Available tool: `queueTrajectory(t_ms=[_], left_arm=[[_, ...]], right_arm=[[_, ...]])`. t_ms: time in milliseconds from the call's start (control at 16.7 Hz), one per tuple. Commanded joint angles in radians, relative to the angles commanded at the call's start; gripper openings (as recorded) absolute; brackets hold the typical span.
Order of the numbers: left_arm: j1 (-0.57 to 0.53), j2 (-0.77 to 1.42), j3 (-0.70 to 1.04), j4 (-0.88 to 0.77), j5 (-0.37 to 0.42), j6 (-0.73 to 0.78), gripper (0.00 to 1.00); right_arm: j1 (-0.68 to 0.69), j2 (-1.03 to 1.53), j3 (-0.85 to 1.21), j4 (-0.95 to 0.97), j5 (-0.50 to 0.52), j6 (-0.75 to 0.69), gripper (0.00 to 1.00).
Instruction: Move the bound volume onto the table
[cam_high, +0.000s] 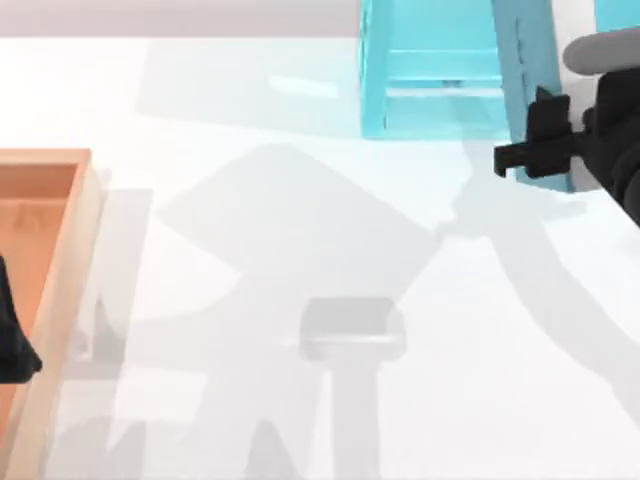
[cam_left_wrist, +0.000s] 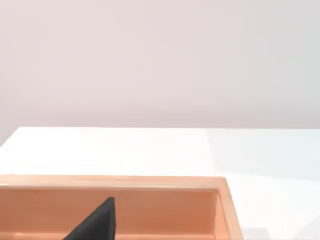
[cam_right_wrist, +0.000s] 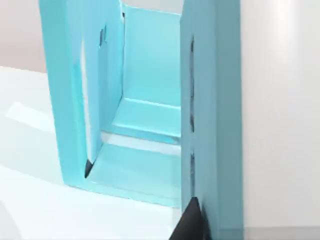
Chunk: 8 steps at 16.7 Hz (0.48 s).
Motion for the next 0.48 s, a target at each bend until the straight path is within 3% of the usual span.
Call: queueTrajectory(t_ms=[480], left_arm=[[0.000,0.000,0.000,0.000,0.000,0.000,1.00]], right_arm=[[0.656,0.178,-0.038,-0.040,0.537,-0.468,0.00]])
